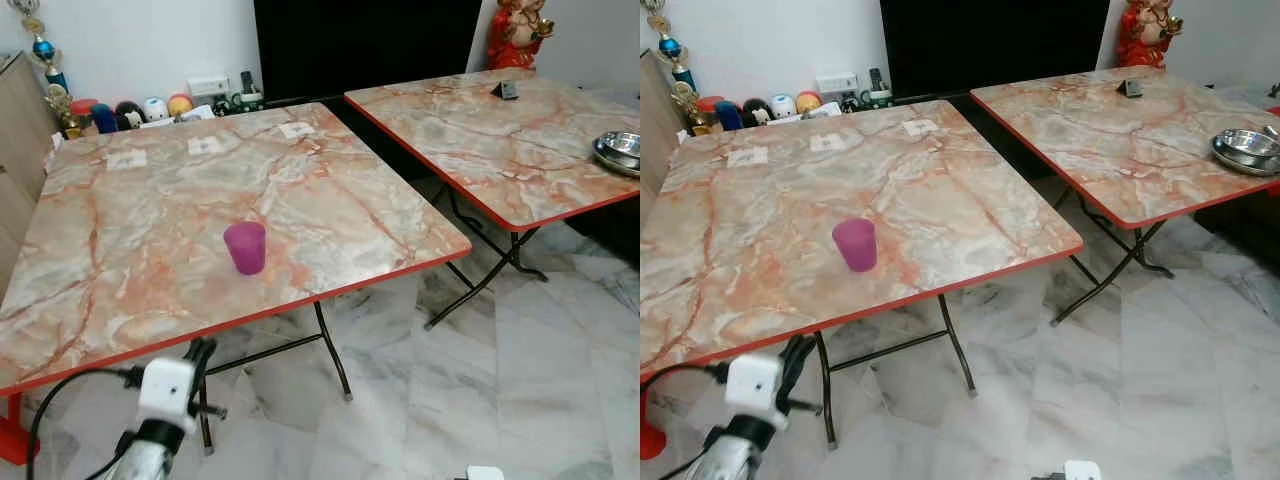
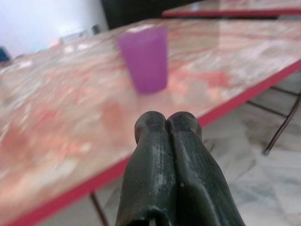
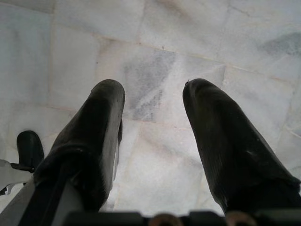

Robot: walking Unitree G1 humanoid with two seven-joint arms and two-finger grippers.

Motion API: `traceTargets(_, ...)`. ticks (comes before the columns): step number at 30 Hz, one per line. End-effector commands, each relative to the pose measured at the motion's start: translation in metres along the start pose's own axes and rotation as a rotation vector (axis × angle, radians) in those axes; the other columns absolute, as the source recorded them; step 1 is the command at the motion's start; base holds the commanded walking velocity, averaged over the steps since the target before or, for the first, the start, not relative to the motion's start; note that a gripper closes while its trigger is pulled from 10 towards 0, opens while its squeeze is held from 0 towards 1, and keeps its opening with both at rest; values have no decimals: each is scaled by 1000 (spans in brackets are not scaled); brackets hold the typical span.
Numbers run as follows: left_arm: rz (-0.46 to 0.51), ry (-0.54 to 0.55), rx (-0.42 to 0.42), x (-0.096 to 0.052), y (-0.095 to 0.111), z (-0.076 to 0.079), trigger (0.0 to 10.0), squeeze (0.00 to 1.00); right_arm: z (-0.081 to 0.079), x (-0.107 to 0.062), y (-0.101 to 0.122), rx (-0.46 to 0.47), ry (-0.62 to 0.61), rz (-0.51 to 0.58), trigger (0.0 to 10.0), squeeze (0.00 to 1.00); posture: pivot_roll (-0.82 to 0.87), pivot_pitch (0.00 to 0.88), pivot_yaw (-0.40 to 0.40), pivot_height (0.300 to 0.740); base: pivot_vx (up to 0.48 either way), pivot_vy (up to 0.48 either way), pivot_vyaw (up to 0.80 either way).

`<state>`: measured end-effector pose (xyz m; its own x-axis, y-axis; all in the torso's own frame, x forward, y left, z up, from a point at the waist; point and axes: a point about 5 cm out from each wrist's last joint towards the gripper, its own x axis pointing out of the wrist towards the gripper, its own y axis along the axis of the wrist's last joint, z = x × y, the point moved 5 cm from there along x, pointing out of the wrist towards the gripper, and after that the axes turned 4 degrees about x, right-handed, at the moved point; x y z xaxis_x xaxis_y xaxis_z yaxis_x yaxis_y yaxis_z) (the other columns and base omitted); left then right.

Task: Setting the table

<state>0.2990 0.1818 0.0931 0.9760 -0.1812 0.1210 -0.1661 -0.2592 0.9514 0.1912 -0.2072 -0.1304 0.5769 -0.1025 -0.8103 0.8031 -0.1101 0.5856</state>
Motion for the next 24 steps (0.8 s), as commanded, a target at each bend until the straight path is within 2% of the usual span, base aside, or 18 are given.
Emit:
traceTargets(1, -38, -27, -13, 0, -7, 6, 10000, 0, 3, 0, -2, 9, -9, -5, 10000, 0, 75, 0, -25, 740, 0, 0, 0)
traceTargets(2, -38, -46, -11, 1, -7, 8, 10000, 961, 3, -1, -2, 8, -10, -5, 10000, 0, 73, 0, -28, 740, 0, 0, 0)
traceTargets(4, -39, -77, -5, 2, -6, 12, 10000, 1000, 4, -1, -2, 6, -11, -5, 10000, 0, 75, 0, -30, 740, 0, 0, 0)
traceTargets(7, -41, -132, 13, 4, -7, 19, 10000, 1000, 6, -1, -4, 1, -13, -8, 10000, 0, 74, 0, -32, 740, 0, 0, 0)
traceTargets(13, -39, -156, 51, 12, -6, 14, 10000, 1000, 9, -2, -7, -2, -14, -15, 10000, 0, 71, 0, -36, 740, 0, 0, 0)
traceTargets(19, 7, -186, 163, 20, 3, 12, 10000, 1000, 10, -3, -8, -6, -18, -17, 10000, 0, 71, 0, -38, 740, 0, 0, 0)
traceTargets(24, 14, -191, 196, 23, 3, 10, 10000, 1000, 10, -3, -8, -5, -17, -14, 10000, 0, 68, 0, -36, 740, 0, 0, 0)
